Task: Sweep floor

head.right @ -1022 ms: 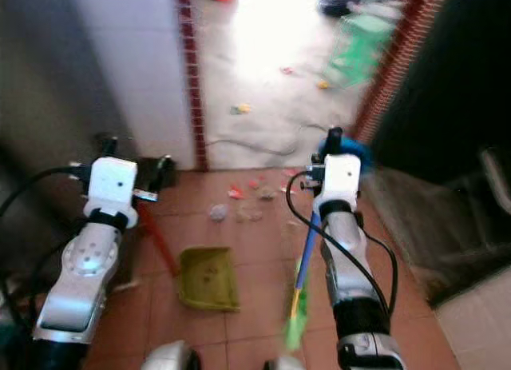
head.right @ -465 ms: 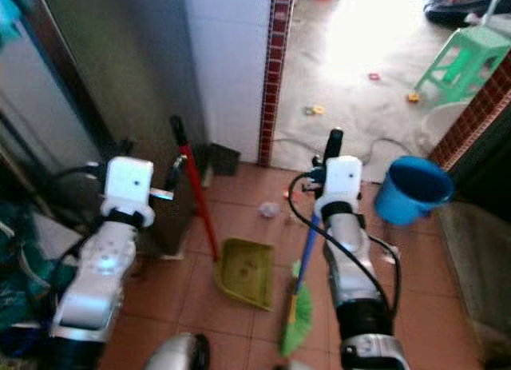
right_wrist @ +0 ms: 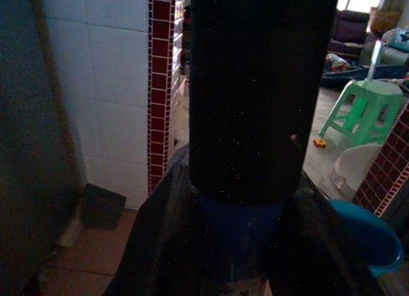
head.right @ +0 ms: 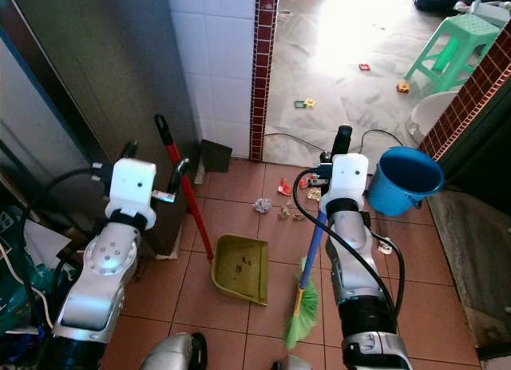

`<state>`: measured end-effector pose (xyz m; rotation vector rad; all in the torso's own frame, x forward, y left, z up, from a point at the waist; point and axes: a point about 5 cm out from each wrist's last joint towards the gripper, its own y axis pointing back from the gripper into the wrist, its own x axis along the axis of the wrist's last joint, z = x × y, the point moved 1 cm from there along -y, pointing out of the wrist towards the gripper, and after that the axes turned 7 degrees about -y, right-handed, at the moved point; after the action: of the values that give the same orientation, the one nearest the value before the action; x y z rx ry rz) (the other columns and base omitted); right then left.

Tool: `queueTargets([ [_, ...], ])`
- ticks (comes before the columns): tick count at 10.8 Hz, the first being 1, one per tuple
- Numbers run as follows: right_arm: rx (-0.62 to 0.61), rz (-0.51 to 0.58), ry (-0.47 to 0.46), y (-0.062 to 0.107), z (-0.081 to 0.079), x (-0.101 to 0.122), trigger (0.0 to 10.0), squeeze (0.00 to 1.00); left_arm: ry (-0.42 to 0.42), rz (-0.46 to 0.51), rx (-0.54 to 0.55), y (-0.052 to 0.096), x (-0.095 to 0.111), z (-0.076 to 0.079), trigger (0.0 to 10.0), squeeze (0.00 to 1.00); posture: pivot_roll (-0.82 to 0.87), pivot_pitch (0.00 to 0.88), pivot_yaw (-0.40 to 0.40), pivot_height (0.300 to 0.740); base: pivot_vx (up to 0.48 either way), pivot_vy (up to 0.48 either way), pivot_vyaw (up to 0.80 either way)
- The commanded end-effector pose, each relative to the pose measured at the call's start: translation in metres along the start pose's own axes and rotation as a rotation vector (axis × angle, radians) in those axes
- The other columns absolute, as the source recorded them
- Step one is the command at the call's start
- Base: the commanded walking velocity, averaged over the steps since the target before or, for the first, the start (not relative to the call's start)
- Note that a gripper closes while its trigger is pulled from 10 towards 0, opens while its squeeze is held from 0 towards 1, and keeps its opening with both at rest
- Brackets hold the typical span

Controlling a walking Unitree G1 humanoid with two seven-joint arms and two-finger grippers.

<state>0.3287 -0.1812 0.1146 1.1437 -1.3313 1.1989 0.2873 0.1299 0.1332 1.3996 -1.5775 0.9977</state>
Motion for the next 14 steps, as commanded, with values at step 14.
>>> queueTargets([
  [14, -0.005, 0.035, 0.002, -0.004, 0.003, 0.008, 10.0, 0.0, 0.082, -0.021, -0.011, -0.002, -0.007, -0.009, 10.0, 0.0, 0.06, 0.0, -0.015, 0.74, 0.187, 0.0, 0.09],
])
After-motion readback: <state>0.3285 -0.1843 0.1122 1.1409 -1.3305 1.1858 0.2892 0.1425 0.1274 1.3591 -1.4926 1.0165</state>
